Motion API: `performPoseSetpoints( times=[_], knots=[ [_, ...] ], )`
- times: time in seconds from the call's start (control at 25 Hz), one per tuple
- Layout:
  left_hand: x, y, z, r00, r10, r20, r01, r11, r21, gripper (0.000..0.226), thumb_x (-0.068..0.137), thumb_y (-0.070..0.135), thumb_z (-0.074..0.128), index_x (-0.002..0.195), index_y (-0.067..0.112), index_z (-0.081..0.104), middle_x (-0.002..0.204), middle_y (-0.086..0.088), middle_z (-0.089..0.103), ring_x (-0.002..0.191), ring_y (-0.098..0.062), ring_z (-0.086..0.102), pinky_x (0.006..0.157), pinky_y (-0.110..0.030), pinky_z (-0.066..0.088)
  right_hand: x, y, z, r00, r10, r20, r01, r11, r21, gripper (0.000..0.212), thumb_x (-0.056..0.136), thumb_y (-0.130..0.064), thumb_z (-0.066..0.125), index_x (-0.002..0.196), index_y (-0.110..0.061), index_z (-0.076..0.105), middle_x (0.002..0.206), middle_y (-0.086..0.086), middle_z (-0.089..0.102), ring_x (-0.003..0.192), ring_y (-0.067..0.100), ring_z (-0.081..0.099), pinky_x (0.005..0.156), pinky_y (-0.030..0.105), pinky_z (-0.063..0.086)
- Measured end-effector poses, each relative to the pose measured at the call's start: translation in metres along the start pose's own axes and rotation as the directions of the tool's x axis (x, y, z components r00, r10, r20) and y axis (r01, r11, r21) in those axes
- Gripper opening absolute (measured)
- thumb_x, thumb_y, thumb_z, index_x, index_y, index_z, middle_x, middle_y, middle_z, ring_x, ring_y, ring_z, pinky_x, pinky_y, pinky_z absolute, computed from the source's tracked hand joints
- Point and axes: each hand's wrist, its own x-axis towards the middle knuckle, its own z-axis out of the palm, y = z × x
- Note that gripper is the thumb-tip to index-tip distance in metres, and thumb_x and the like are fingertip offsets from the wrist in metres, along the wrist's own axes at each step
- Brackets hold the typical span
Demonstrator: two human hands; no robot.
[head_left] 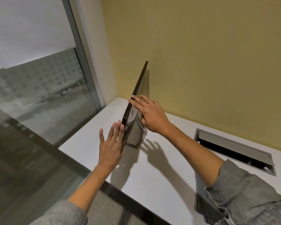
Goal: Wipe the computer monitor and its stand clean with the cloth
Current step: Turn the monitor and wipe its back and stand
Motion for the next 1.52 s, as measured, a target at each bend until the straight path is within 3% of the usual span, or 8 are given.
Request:
performPoseSetpoints(
  times=[0.44,0.76,0.88,1.04,1.16,1.32,1.4,1.52],
  knots=[
    [-0.001,-0.052,0.0,0.985,-0.164,0.054,0.168,0.983,-0.077,0.112,0.084,0.01,0.073,0.155,0.023,-0.013,0.162,-0.017,-0.013,0.15,-0.039,0.004,0.115,-0.062,0.001,0.031,-0.058,0.023,0.986,0.164,-0.009,-0.164,0.986,0.022,0.087,0.083,-0.009,0.065,0.153,-0.029,0.017,0.161,-0.004,0.019,0.145,0.027,0.022,0.107,0.046,0.033],
    [-0.014,-0.031,-0.02,0.96,-0.22,0.173,0.245,0.96,-0.136,0.086,0.092,0.045,0.05,0.157,0.016,0.003,0.163,-0.019,-0.003,0.151,-0.033,-0.001,0.116,-0.063,0.008,0.023,-0.062,0.017,0.988,0.156,-0.013,-0.154,0.982,0.105,0.081,0.084,-0.008,0.055,0.154,-0.026,0.017,0.161,0.0,0.019,0.144,0.024,0.023,0.112,0.048,0.028],
    [-0.034,0.002,-0.021,0.961,-0.17,0.218,0.213,0.957,-0.195,0.085,0.088,0.037,0.052,0.157,0.013,0.009,0.163,-0.019,-0.004,0.151,-0.031,-0.001,0.116,-0.06,0.005,-0.01,-0.052,0.023,0.98,0.185,-0.07,-0.16,0.95,0.267,0.074,0.087,-0.011,0.05,0.154,-0.022,0.022,0.157,0.002,0.029,0.14,0.022,0.031,0.109,0.043,0.03],
    [-0.055,0.049,-0.01,0.944,-0.017,0.329,0.156,0.903,-0.4,0.081,0.09,0.028,0.059,0.157,0.014,0.015,0.165,-0.008,0.0,0.152,-0.024,0.003,0.12,-0.056,0.008,-0.085,-0.023,0.055,0.956,0.292,0.028,-0.28,0.878,0.388,0.066,0.09,-0.017,0.052,0.152,-0.022,0.028,0.152,0.0,0.039,0.135,0.021,0.039,0.105,0.037,0.032],
    [-0.059,0.083,0.006,0.845,0.148,0.514,0.119,0.885,-0.45,0.07,0.098,0.041,0.038,0.157,0.023,0.007,0.165,0.001,-0.008,0.152,-0.019,0.001,0.121,-0.051,0.013,-0.151,0.007,0.086,0.89,0.423,0.169,-0.455,0.798,0.396,0.059,0.094,-0.02,0.05,0.15,-0.021,0.032,0.152,0.002,0.039,0.138,0.02,0.037,0.111,0.035,0.029],
    [-0.071,0.125,0.03,0.508,0.306,0.806,0.055,0.922,-0.384,0.081,0.097,0.042,0.045,0.156,0.026,-0.008,0.161,0.0,-0.025,0.152,-0.021,-0.007,0.121,-0.047,0.005,-0.24,0.058,0.131,0.661,0.672,0.335,-0.751,0.588,0.301,0.059,0.093,-0.026,0.053,0.149,-0.017,0.036,0.152,0.006,0.039,0.14,0.023,0.035,0.114,0.039,0.026],
    [-0.077,0.145,0.037,0.347,0.37,0.862,-0.01,0.92,-0.391,0.082,0.096,0.044,0.046,0.157,0.023,-0.006,0.163,-0.001,-0.019,0.151,-0.02,-0.007,0.121,-0.047,0.004,-0.276,0.075,0.149,0.514,0.778,0.361,-0.857,0.482,0.181,0.068,0.091,-0.035,0.057,0.149,-0.011,0.032,0.152,0.011,0.038,0.139,0.027,0.033,0.112,0.043,0.031],
    [-0.082,0.175,0.043,0.251,0.416,0.874,-0.073,0.908,-0.412,0.077,0.097,0.046,0.044,0.157,0.021,0.002,0.165,-0.001,-0.009,0.151,-0.02,-0.004,0.12,-0.049,0.007,-0.315,0.087,0.169,0.441,0.839,0.317,-0.875,0.48,-0.054,0.08,0.088,-0.05,0.057,0.151,-0.012,0.025,0.156,0.015,0.026,0.143,0.036,0.023,0.108,0.056,0.027]
  ],
)
